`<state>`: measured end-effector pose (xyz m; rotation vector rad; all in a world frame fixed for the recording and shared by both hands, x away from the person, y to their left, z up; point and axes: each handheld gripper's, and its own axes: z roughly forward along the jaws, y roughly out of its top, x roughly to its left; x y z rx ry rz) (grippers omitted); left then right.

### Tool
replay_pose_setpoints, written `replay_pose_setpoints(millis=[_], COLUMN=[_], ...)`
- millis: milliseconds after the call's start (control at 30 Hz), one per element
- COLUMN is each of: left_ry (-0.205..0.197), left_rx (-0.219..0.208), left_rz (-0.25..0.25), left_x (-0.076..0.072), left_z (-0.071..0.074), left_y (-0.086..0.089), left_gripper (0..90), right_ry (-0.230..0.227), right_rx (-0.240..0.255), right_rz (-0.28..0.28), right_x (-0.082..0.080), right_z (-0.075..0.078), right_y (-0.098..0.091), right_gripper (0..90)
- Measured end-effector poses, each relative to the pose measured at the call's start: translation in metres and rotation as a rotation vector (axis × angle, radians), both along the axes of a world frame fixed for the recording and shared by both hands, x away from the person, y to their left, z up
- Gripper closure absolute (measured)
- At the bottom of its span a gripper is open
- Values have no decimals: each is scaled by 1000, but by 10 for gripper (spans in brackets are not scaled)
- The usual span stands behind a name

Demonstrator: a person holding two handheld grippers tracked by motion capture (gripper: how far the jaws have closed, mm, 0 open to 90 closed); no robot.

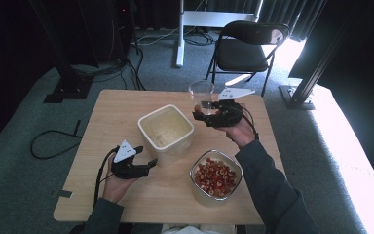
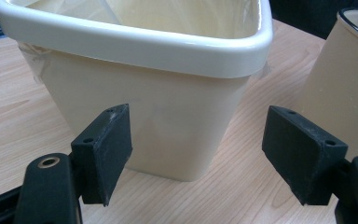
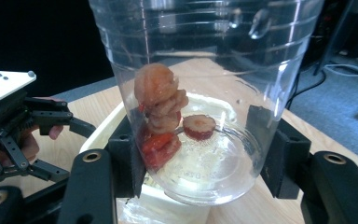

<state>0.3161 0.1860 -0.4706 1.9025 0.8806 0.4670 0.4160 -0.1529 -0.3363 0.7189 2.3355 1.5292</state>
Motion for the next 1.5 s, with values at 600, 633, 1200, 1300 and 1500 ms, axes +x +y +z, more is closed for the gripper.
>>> replay_pose_setpoints(millis=[600, 633, 1200, 1300, 1500], left_ry=[-3, -3, -5, -4, -6], left_rx=[-6, -5, -10, -7, -5], left_rz=[4, 3, 11, 14, 18], left_x=[-1, -1, -1, 0, 1], left_z=[1, 1, 1, 2, 2], left_y=[1, 1, 4, 6, 7], left_gripper=[248, 248, 247, 248, 248], right_ry=[47, 87, 50, 58, 75], right_rx=[-97, -106, -102, -93, -67], right_rz=[52, 68, 30, 0, -72], right_x=[23, 27, 18, 17, 19], right_z=[-2, -5, -4, -8, -22], right_y=[49, 53, 29, 12, -23], right_gripper=[202, 192, 206, 218, 235])
